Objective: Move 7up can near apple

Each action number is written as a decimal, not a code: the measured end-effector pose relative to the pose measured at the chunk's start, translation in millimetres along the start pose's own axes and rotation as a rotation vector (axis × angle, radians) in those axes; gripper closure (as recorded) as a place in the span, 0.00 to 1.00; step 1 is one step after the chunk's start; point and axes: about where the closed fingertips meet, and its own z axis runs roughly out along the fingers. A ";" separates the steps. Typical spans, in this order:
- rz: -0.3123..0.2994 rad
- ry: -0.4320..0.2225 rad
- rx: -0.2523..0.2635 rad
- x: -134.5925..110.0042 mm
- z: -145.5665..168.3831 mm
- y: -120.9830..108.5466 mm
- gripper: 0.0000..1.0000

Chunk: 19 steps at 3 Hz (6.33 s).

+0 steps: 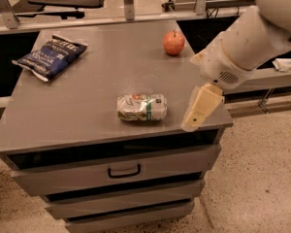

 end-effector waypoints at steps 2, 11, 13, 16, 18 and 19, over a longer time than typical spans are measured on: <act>0.077 -0.093 -0.006 -22.1 58.3 -6.9 0.00; 0.148 -0.101 0.085 0.2 62.0 -57.3 1.00; 0.051 -0.134 0.114 42.2 75.3 -129.0 1.00; -0.046 -0.183 0.125 44.6 99.7 -190.4 1.00; -0.059 -0.181 0.137 49.6 99.0 -226.8 1.00; -0.050 -0.182 0.111 50.6 108.4 -227.3 0.84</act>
Offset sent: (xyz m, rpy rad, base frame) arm 0.0397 0.0600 -0.0611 0.1780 0.0462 -0.0848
